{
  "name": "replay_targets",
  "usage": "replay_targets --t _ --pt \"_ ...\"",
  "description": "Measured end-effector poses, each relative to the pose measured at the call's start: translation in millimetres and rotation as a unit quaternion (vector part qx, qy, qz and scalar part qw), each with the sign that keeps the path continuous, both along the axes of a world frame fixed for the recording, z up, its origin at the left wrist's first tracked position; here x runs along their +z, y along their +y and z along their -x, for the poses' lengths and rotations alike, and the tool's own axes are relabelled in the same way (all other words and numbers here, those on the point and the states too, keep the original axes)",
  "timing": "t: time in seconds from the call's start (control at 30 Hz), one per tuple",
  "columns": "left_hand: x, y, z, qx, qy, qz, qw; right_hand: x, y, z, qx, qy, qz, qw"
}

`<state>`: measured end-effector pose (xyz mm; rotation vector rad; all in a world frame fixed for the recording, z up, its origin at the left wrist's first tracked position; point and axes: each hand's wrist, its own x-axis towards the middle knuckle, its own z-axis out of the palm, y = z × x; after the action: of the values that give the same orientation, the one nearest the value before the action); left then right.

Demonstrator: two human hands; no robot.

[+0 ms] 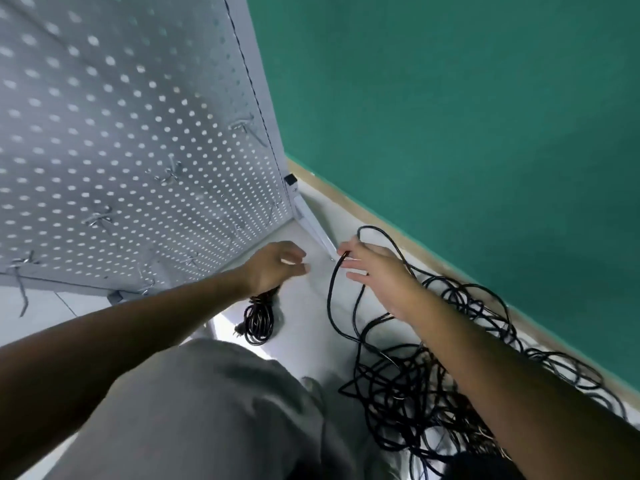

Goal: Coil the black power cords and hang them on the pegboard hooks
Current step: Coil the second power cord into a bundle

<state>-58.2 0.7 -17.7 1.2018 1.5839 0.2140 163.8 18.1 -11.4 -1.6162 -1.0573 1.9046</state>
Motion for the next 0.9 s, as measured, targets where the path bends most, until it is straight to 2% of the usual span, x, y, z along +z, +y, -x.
replay_targets --t 0.17,0.3,0.63,0.7,0.83,0.9 --pt "102.8 10.1 -37.4 -0.135 -0.072 -0.012 0.988 102.8 -5.2 -34.3 -0.008 0.028 -0.054 0.998" --pt "158.3 -8.5 -74.3 -0.196 -0.125 -0.076 0.969 179.7 -26.3 -63.2 -0.019 0.044 -0.097 0.994" --pt "267.1 -95.9 -160.5 -0.084 -0.248 -0.243 0.934 317.9 -117.1 -130.3 -0.046 0.058 -0.203 0.976" --pt "299.4 -106.3 -173.9 -0.08 -0.248 -0.267 0.928 337.7 -134.1 -140.6 -0.042 0.024 -0.252 0.967" --pt "372.6 -120.2 -190.4 -0.098 -0.235 -0.321 0.912 368.0 -156.4 -160.8 -0.04 -0.138 -0.371 0.917" --pt "407.8 -129.1 -193.4 -0.116 -0.22 -0.344 0.905 381.1 -165.2 -170.3 -0.037 -0.176 -0.395 0.901"
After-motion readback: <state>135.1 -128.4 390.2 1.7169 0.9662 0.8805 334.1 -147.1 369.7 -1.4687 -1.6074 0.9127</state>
